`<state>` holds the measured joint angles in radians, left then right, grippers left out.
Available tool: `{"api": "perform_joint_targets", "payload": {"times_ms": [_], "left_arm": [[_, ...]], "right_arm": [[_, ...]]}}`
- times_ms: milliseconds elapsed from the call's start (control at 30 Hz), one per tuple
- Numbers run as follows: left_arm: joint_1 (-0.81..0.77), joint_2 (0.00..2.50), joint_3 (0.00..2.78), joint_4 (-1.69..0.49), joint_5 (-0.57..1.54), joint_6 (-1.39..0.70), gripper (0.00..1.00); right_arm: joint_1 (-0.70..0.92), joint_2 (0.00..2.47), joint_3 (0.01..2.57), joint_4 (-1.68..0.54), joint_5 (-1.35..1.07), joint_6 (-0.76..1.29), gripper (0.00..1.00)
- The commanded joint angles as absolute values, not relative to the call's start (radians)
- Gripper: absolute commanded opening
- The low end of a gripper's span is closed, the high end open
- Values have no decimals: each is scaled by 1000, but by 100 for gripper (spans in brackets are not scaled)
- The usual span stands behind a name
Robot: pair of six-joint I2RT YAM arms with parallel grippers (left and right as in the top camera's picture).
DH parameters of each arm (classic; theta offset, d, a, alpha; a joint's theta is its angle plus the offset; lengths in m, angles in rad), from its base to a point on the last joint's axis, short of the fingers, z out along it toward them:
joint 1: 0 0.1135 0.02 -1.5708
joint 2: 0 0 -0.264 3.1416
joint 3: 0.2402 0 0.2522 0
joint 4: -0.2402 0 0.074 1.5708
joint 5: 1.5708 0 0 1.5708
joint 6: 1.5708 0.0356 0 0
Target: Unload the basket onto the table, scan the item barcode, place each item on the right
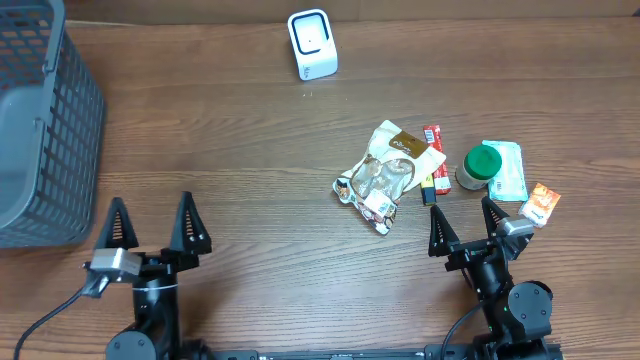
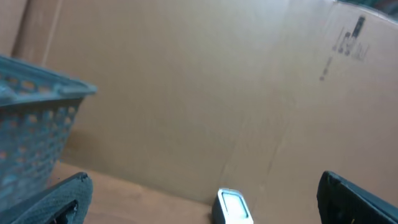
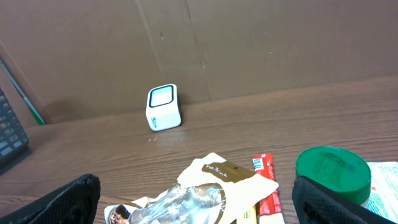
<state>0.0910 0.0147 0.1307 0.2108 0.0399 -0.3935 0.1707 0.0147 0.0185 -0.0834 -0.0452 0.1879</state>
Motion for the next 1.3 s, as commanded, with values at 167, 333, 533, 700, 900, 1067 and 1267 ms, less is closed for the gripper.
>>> {"api": "perform_joint_targets", "payload": {"times_ms": [167, 333, 533, 700, 900, 1067, 1267], "left_arm": [[81, 4, 5, 146, 105, -399, 100], [65, 4, 5, -28, 97, -320, 100], [57, 4, 5, -71, 97, -110, 100], [57, 4, 5, -70, 95, -22, 100], [57, 4, 5, -71, 95, -22, 100], [57, 4, 5, -71, 95, -22, 100], [57, 4, 5, -71, 95, -22, 100]], "right_arm": [[167, 3, 8, -81, -39, 194, 100], [167, 3, 8, -81, -39, 194, 100], [167, 3, 8, -81, -39, 194, 100], [167, 3, 8, -81, -39, 194, 100], [167, 3, 8, -81, -39, 194, 100], [167, 3, 8, -81, -39, 194, 100], [167, 3, 8, -81, -39, 194, 100]]}}
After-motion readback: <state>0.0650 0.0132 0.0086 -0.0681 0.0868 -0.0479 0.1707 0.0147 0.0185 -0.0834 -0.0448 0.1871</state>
